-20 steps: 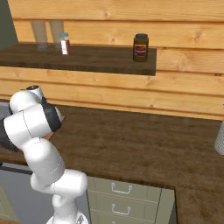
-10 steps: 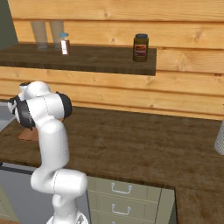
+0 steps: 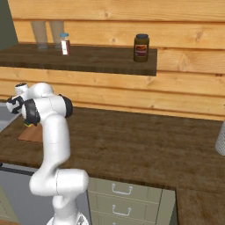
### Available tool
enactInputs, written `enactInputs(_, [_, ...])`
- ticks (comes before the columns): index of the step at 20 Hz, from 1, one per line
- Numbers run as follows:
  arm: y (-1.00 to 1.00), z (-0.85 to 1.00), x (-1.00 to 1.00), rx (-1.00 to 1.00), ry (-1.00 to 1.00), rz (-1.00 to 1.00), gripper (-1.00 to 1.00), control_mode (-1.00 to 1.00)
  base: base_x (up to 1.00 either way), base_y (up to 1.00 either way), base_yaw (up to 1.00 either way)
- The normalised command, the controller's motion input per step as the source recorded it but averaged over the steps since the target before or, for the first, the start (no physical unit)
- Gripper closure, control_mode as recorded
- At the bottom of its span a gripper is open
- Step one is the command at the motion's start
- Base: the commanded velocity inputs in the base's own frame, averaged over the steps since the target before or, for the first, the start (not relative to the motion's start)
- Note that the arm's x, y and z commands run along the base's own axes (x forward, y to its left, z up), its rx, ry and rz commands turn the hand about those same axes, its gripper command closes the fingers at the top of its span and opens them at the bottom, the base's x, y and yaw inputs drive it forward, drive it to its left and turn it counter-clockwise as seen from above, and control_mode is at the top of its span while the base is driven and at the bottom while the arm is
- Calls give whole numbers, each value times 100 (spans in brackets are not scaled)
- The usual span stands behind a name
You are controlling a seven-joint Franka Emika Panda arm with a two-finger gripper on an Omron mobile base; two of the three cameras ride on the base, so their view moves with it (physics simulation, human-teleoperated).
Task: Pick up the sponge from the counter and clean the cutting board by briefly scrubbing or pressing down on the cutting board. Once finished, release the sponge.
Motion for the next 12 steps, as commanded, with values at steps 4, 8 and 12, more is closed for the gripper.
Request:
enactInputs(4, [-8, -52, 0, 0, 0, 0, 100, -100, 0, 0, 0])
enactInputs(8, [-22, -55, 0, 0, -1, 0, 100, -100, 0, 0, 0])
enactInputs(12, [-25, -61, 0, 0, 0, 0, 100, -100, 0, 0, 0])
